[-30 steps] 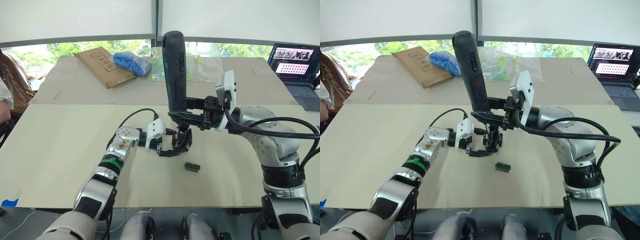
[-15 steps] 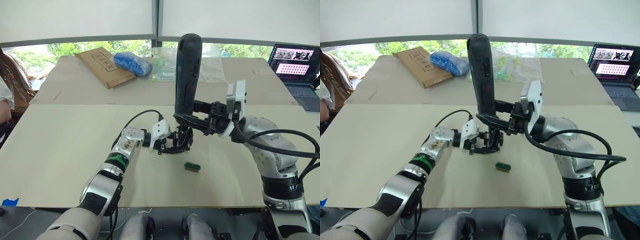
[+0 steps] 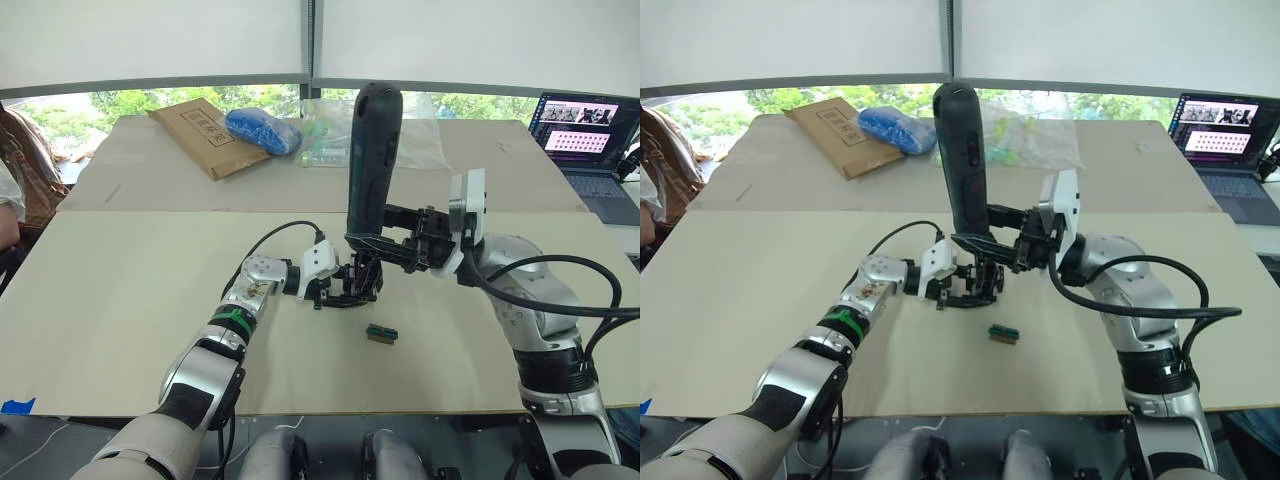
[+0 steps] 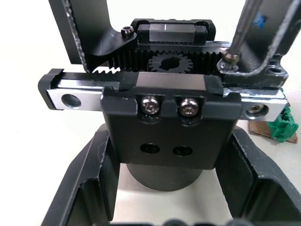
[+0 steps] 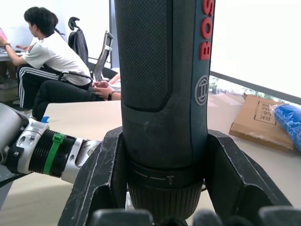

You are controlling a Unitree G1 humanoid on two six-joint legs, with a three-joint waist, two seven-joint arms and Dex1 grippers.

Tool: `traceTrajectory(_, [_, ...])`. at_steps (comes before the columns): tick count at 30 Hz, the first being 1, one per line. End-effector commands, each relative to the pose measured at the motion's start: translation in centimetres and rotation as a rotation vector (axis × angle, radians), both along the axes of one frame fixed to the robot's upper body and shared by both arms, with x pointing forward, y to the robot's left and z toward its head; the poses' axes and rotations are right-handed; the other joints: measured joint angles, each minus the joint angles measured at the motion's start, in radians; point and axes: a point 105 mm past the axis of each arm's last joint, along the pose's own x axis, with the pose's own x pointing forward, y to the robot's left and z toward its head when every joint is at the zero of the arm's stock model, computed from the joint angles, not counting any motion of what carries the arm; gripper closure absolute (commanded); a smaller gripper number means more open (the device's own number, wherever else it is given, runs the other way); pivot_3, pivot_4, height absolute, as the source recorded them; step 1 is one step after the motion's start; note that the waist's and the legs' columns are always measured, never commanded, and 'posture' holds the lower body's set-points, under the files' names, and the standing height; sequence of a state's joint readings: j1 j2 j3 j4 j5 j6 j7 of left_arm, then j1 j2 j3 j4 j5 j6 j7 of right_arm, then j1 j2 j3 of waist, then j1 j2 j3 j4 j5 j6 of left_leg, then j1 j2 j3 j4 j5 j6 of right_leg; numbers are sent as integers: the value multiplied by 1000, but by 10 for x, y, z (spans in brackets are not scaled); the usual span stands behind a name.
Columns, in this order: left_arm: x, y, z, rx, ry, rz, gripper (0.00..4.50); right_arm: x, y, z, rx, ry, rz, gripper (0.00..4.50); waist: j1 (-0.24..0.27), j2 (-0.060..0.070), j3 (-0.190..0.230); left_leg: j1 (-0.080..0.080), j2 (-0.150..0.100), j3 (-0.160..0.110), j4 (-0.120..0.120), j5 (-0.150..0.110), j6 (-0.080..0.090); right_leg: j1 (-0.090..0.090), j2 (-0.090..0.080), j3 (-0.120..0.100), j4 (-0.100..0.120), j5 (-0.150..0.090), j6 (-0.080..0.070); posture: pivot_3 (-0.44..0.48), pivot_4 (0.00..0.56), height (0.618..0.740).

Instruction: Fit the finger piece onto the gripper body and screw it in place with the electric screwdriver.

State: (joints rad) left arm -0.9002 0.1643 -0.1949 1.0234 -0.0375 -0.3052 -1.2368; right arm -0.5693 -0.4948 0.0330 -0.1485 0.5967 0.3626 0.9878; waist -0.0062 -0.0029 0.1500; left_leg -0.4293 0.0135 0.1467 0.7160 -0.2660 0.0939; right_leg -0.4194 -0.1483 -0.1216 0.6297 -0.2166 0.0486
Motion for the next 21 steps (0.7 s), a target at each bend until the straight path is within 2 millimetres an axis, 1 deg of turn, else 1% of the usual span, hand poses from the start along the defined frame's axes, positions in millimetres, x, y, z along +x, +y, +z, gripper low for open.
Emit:
traceTrajectory(1, [5,4,9,-12,-36,12,2179,13,-5,-53,-114,213,-64,2610,0,0,0,0,0,0,0,0,0,0,0,0,0,0,0,0,150,732])
traceTrajectory(6, [5,5,9,-17,-37,18,2180,13,-7,-65,-162,215,-62,2610,-1,-2,-3,1,0,0,0,0,0,0,0,0,0,0,0,0,150,732])
traceTrajectory(13, [5,5,9,-21,-40,26,2179,18,-11,-71,-178,239,-91,2610,-2,-4,-5,7,1,-1,-2,0,0,6,-1,0,-2,0,-1,0,150,732])
traceTrajectory(21, [6,8,10,-22,-43,33,2179,18,-10,-73,-171,244,-95,2610,-3,-5,-6,7,1,-2,-2,0,0,6,-2,0,-2,0,-1,0,150,732])
